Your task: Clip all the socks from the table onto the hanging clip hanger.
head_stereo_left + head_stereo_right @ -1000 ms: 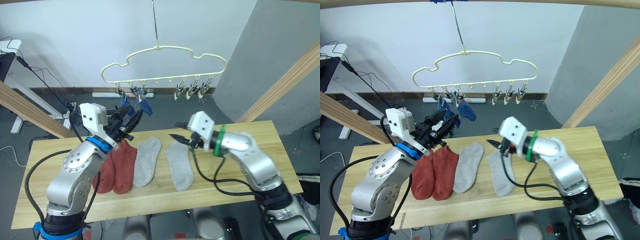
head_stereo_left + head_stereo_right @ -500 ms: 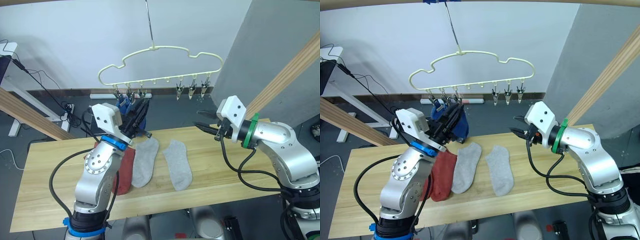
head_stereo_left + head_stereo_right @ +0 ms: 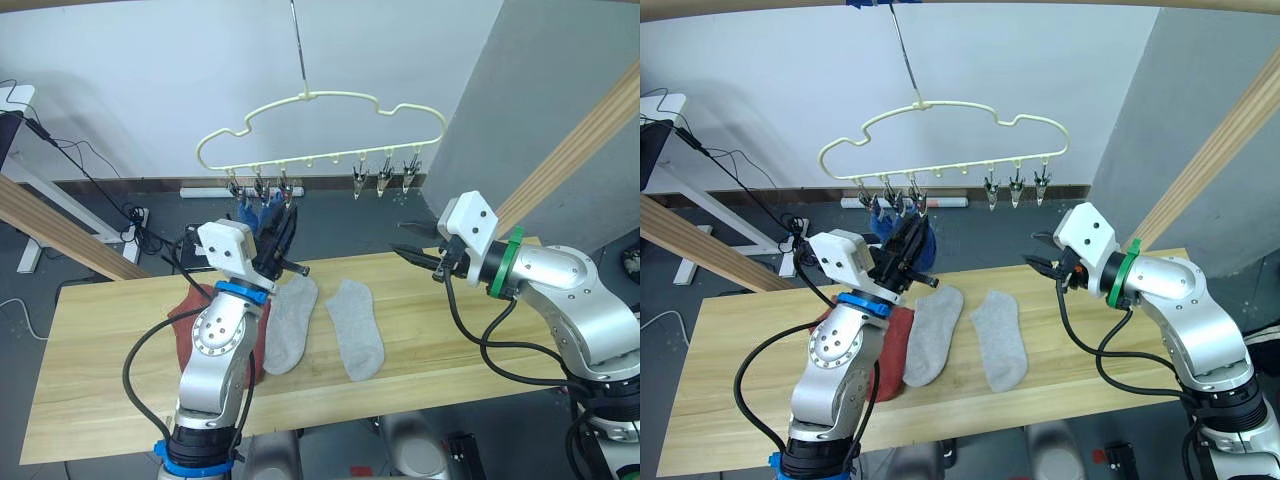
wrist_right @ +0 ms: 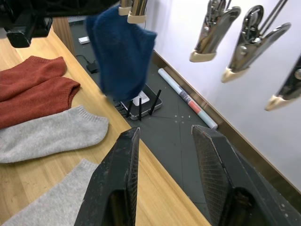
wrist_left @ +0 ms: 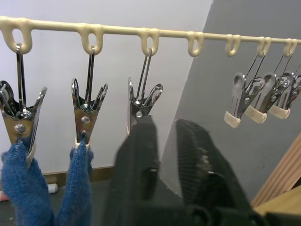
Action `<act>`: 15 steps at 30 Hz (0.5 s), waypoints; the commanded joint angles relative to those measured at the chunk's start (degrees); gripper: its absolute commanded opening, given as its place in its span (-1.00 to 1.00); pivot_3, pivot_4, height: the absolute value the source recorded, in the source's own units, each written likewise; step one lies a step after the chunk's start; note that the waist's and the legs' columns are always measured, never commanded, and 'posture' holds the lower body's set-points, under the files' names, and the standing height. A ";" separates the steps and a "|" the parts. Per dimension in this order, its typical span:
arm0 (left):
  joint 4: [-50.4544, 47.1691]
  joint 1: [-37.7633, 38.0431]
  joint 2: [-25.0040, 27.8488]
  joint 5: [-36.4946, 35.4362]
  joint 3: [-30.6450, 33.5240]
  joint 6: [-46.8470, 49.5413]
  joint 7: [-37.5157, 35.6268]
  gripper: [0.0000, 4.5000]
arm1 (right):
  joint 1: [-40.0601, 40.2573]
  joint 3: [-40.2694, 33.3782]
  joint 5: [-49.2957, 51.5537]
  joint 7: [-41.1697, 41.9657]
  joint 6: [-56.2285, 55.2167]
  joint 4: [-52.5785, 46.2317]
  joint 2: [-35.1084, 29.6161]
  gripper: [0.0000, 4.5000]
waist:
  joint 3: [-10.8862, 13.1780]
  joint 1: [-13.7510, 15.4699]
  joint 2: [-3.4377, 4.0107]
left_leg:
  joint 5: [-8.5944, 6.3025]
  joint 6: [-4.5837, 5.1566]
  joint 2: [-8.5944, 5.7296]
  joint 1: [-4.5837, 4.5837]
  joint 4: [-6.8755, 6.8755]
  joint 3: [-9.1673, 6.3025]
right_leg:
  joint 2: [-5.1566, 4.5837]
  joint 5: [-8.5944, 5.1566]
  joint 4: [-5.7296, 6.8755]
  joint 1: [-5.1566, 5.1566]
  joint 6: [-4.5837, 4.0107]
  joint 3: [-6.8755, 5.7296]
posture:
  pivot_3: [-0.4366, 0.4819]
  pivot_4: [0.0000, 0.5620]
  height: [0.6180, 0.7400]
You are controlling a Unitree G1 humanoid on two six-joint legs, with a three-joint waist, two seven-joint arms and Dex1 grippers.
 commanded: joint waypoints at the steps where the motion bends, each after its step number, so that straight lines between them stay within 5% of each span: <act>1: 0.02 -0.26 -0.86 0.88 0.23 -1.07 1.01 -0.19 | -0.58 -1.56 1.01 -0.33 -0.14 -2.51 -0.70 -0.19 | 0.00 -0.03 0.00 | 0.00 0.00 0.00 0.00 0.00 0.00 | 0.00 0.00 0.00 0.00 0.00 0.00 | -0.70 0.15 1.00; 15: 8.18 -6.68 -1.84 3.20 1.38 -4.19 2.43 -0.19 | -0.73 -1.97 1.84 0.21 0.03 -2.50 -1.06 -0.19 | 0.00 -0.10 0.00 | 0.00 0.00 -0.01 0.01 0.05 0.00 | 0.00 0.00 0.05 0.01 0.00 -0.01 | -0.71 0.15 1.00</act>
